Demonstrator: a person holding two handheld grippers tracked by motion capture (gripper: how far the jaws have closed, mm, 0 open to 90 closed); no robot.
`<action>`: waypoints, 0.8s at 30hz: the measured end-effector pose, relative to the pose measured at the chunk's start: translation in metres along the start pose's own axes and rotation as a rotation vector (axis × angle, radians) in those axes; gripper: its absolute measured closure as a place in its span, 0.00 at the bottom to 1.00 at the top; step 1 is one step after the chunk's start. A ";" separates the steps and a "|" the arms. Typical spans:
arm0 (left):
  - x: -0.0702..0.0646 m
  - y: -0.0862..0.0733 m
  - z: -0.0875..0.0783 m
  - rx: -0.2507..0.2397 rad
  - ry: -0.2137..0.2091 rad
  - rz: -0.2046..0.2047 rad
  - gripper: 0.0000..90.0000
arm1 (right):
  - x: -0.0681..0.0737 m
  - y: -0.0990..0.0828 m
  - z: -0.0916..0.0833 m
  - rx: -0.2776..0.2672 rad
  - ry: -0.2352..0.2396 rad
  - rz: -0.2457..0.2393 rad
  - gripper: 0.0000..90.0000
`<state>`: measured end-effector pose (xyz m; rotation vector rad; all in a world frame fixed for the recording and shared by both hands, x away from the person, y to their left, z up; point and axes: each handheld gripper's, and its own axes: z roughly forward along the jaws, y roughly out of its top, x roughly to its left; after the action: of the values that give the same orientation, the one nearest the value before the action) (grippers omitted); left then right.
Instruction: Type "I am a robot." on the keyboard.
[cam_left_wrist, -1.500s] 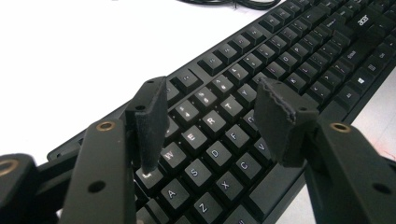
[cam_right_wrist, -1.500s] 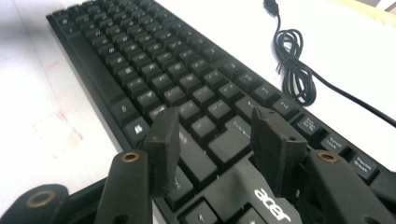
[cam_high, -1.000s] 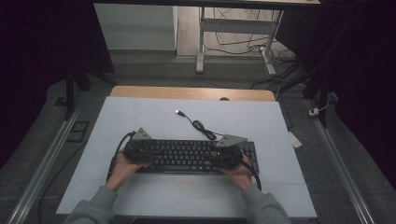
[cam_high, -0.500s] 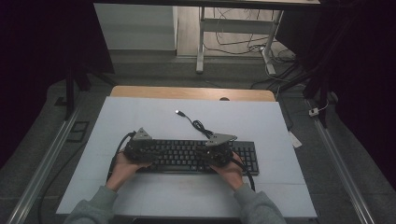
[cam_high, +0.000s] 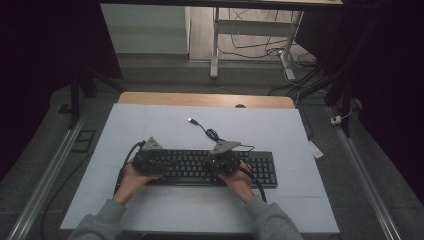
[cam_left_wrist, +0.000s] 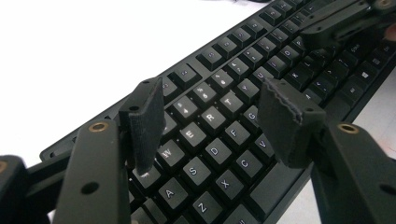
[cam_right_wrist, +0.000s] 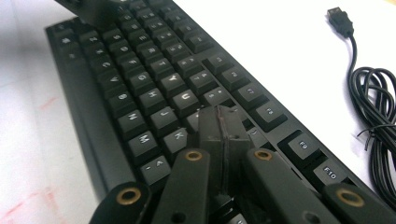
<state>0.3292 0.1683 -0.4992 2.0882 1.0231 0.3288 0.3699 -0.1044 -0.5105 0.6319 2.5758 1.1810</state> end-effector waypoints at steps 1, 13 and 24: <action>0.000 0.000 0.000 0.001 0.000 0.001 0.45 | 0.000 0.000 0.002 0.000 0.001 0.005 1.00; 0.000 0.000 0.001 0.007 0.001 0.005 0.44 | -0.001 0.000 0.010 0.011 -0.013 0.001 1.00; -0.001 0.000 0.001 0.011 0.001 0.007 0.44 | -0.001 0.000 0.011 0.013 -0.012 -0.001 1.00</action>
<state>0.3294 0.1673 -0.5005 2.1022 1.0212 0.3287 0.3750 -0.0980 -0.5178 0.6385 2.5751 1.1578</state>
